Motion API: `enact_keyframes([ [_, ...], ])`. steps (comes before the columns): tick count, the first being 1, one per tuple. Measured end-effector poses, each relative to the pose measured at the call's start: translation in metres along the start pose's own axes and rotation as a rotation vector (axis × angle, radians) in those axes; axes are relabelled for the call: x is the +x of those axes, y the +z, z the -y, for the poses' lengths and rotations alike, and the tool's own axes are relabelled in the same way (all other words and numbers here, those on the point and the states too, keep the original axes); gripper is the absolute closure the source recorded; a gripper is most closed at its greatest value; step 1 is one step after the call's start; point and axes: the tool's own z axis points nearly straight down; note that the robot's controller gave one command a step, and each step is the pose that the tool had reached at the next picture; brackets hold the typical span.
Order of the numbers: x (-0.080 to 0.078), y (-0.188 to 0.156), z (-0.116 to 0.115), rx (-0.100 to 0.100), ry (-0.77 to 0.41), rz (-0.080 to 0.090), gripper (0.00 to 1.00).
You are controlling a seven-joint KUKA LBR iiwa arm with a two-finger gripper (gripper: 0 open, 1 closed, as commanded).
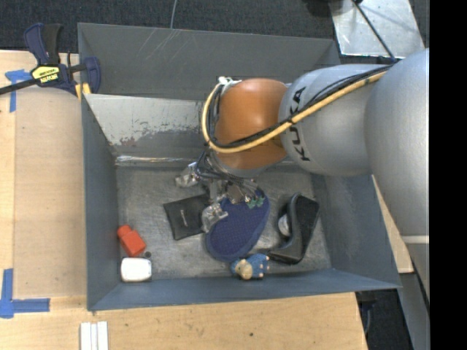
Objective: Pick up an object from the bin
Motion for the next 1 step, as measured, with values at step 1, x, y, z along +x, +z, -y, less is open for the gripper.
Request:
enact_keyframes([
  [1, -0.0065, -0.0252, 0.0049, 0.005, -0.312, -0.005, 0.00],
])
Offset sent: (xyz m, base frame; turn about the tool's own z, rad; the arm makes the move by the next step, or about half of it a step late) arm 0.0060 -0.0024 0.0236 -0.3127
